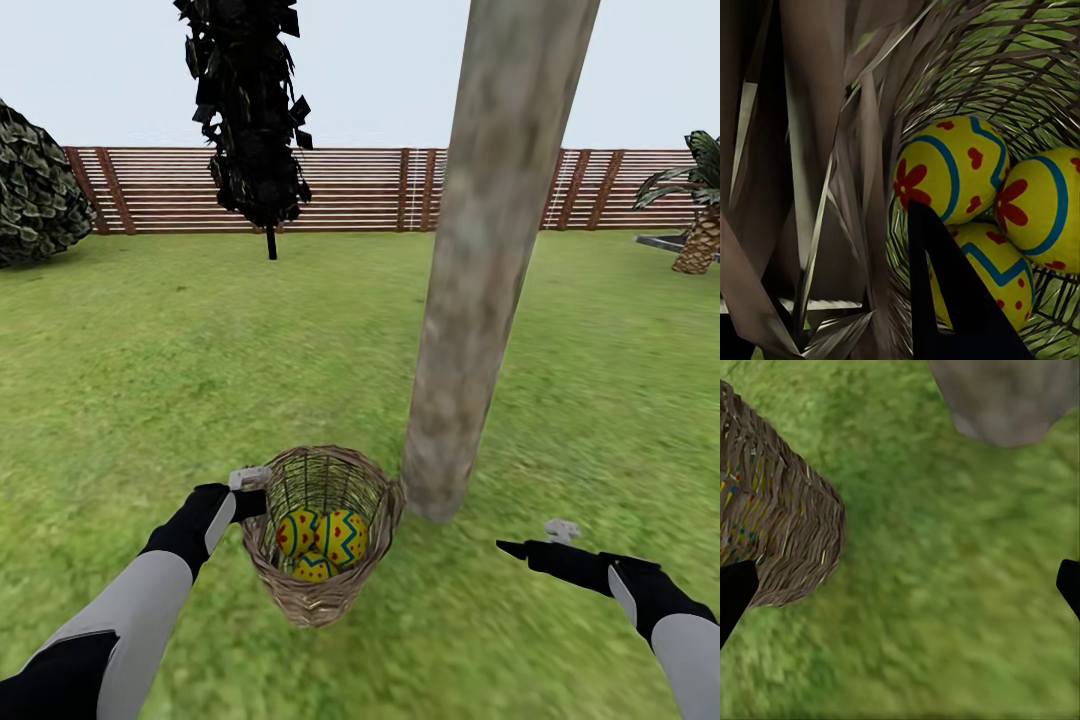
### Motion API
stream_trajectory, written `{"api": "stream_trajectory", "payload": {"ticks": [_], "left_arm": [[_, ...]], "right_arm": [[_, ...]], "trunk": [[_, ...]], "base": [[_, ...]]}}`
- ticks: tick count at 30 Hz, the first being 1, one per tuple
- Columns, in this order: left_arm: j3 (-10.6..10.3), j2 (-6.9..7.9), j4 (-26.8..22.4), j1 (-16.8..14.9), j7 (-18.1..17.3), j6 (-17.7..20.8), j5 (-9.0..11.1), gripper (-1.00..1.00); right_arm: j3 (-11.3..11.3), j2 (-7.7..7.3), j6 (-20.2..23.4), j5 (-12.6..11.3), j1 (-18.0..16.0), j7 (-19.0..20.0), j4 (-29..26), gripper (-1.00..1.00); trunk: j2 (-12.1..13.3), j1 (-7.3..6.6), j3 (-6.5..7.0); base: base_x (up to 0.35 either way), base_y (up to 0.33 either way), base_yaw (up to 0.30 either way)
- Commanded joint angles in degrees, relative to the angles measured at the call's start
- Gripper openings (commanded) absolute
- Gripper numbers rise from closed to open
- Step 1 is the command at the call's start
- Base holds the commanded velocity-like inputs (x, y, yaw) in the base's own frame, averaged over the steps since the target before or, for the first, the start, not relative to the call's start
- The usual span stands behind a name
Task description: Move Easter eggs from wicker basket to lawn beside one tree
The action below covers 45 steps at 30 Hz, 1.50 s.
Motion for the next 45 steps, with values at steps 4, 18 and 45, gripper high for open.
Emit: {"api": "stream_trajectory", "payload": {"ticks": [4, 18, 45], "left_arm": [[0.4, -0.07, -0.1, 0.0, 0.1, 0.3, 0.5, -1.0], [0.3, -0.07, -0.1, 0.0, 0.1, 0.3, 0.5, -1.0], [0.3, -0.07, -0.1, 0.1, 0.1, 0.3, 0.5, -1.0]], "right_arm": [[-0.5, 0.08, 0.5, 0.4, -0.1, 0.3, -0.1, 1.0], [-0.5, 0.0, 0.5, 0.4, -0.1, 0.4, -0.1, 1.0], [-0.5, 0.04, 0.4, 0.4, -0.1, 0.3, -0.1, 1.0]], "trunk": [[-1.6, 0.87, -0.77], [-7.3, 3.95, -3.28], [-18.1, 9.88, -8.13]], "base": [[0.0, 0.0, 0.0], [0.0, 0.0, 0.0], [0.0, 0.0, 0.0]]}}
